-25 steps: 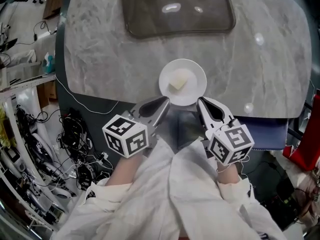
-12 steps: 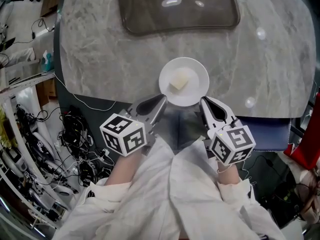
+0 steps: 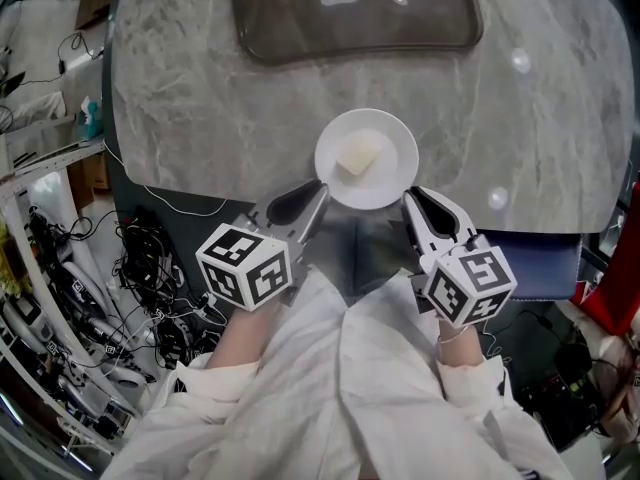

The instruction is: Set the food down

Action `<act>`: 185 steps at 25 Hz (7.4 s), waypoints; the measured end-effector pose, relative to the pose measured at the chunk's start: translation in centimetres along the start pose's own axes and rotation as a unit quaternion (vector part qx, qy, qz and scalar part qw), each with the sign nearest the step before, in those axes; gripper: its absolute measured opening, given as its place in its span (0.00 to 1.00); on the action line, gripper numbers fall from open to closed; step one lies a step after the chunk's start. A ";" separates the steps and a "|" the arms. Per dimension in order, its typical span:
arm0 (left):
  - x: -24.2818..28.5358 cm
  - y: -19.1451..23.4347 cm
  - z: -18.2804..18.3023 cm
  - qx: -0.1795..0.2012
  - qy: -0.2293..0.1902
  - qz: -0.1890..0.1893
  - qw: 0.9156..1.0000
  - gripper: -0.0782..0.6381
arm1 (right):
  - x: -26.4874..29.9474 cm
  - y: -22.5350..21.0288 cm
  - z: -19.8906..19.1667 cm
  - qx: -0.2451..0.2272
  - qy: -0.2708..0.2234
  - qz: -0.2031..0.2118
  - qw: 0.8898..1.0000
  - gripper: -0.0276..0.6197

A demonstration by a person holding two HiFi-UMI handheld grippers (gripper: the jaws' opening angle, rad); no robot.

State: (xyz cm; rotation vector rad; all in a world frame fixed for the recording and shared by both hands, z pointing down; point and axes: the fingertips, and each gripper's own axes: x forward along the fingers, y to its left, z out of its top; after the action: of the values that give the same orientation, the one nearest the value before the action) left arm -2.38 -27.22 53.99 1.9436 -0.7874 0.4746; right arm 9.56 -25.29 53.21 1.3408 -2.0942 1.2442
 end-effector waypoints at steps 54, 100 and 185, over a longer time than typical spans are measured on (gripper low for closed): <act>1.2 1.3 0.3 -0.023 0.011 0.026 0.999 0.25 | 1.6 -1.7 -0.6 0.035 0.034 -0.016 0.999 0.14; -5.6 -0.8 5.7 0.041 -0.059 -0.021 0.997 0.21 | -1.2 4.6 4.2 -0.004 -0.048 -0.022 0.999 0.14; 11.0 8.8 26.4 0.075 -0.026 0.085 0.993 0.21 | 15.8 -6.9 24.5 -0.134 0.043 -0.025 0.990 0.15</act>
State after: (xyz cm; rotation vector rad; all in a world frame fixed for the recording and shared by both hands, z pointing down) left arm -0.56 -57.10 53.78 2.0431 -0.9803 0.6009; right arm 11.53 -55.16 53.95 1.1910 -2.0668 0.9414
